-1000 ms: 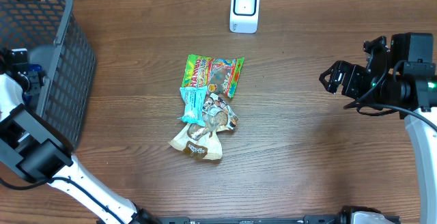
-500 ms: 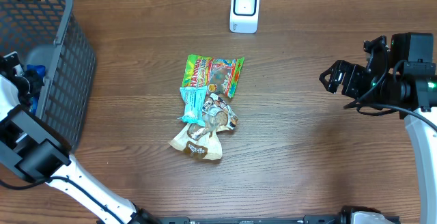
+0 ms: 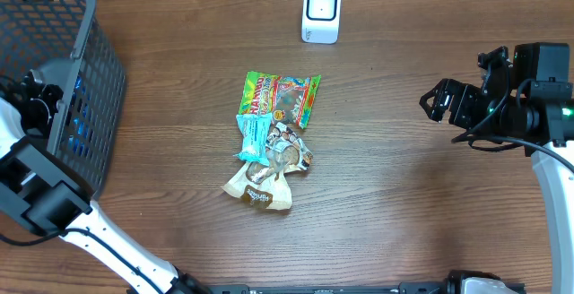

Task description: Scan the item barcode

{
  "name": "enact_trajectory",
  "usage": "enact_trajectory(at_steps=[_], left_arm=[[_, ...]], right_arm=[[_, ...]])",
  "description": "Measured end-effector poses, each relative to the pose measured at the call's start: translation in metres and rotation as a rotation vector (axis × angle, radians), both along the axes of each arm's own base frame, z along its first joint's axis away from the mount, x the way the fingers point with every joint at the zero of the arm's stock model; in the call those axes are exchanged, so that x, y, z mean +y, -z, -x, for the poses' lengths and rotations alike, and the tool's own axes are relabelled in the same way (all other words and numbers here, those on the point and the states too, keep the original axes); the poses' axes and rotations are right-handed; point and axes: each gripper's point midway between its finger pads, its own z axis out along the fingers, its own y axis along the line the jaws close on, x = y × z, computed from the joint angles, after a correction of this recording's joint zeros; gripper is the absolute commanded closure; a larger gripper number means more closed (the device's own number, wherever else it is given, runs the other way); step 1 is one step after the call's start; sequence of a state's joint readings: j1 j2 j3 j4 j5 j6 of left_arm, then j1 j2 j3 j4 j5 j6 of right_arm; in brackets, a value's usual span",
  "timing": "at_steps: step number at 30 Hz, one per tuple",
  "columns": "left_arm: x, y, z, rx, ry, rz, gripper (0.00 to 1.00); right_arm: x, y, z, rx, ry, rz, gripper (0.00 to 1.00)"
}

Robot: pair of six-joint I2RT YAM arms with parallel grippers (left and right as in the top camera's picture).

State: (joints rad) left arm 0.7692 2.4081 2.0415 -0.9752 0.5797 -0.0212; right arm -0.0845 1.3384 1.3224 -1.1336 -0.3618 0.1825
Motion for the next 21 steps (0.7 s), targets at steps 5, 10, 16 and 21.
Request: enact_trajectory(at_steps=[5, 10, 16, 21], left_arm=[[-0.008, -0.048, -0.022, -0.058, 0.035, -0.043, 0.96], [-0.026, -0.154, -0.032, -0.186, 0.072, -0.215, 0.96], [-0.089, -0.300, -0.012, -0.365, 0.129, -0.500, 0.96], [-0.157, -0.359, 0.014, -0.426, 0.192, -0.619, 0.96]], right_arm=[[0.000, 0.000, -0.001, -0.005, 0.000, 0.000, 0.00], [0.000, -0.001, -0.002, -0.011, -0.001, 0.001, 0.00], [0.000, -0.003, -0.005, -0.024, 0.000, 0.002, 0.00], [0.000, -0.003, -0.005, -0.026, -0.001, 0.002, 0.00]])
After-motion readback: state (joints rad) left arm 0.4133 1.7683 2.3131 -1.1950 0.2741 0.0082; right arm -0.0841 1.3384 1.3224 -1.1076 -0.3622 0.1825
